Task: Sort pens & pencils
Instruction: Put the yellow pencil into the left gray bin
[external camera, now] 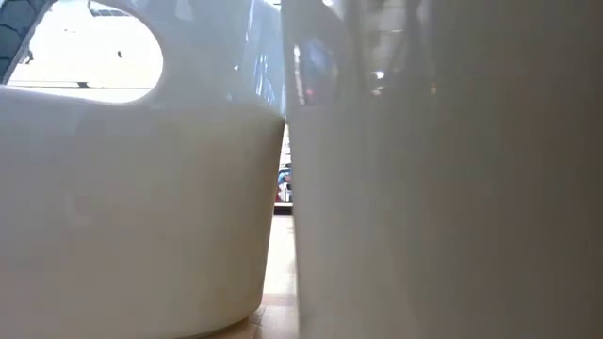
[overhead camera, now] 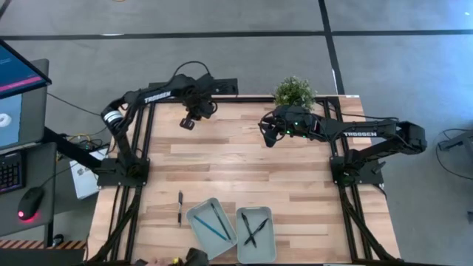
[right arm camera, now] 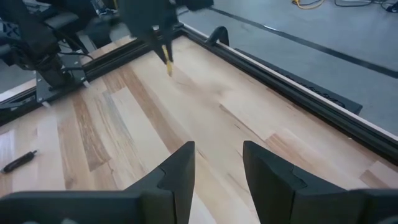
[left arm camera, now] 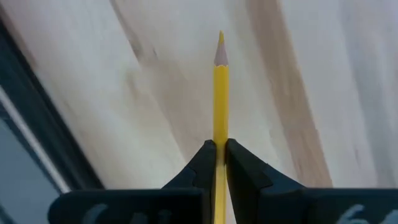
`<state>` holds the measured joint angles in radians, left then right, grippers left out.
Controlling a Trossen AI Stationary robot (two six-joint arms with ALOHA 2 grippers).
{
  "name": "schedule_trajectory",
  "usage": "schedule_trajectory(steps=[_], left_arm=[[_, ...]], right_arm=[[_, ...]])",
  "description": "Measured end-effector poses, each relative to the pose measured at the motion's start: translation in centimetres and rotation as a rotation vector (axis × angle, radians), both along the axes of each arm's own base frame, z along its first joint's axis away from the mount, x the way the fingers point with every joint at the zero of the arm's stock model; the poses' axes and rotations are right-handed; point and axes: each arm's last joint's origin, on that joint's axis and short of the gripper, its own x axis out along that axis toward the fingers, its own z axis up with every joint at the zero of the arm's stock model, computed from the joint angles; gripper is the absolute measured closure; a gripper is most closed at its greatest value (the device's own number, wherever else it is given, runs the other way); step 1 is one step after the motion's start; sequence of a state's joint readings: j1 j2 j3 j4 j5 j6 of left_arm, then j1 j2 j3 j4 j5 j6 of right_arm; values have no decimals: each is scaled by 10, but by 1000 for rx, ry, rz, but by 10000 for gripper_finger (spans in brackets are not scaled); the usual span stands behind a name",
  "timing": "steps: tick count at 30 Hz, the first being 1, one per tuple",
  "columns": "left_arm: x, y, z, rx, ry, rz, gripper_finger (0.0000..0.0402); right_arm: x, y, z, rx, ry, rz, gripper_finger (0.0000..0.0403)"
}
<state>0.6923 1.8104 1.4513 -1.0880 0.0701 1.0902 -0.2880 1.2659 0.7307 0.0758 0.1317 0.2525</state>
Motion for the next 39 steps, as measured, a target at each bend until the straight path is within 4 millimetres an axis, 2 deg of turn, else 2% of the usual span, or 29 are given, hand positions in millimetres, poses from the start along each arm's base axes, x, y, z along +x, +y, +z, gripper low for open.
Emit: schedule_trajectory(steps=[4,8,18,26,32,39], left_arm=[[6,-27,27,36,-50,-31,390],[11,-63,45,21,-66,-37,390],[18,-170,79,-26,-138,-108,390],[19,-244,87,-114,-185,-47,390],[27,-298,95,-203,-370,-104,390],[29,-337,105,-292,-518,-131,390]], right_arm=[[-1,0,-2,6,19,0,246],[-1,0,-2,7,22,0,246],[0,4,-2,23,16,11,246],[5,22,-2,24,17,82,246],[8,38,-2,24,17,143,246],[10,51,-2,48,9,179,246]])
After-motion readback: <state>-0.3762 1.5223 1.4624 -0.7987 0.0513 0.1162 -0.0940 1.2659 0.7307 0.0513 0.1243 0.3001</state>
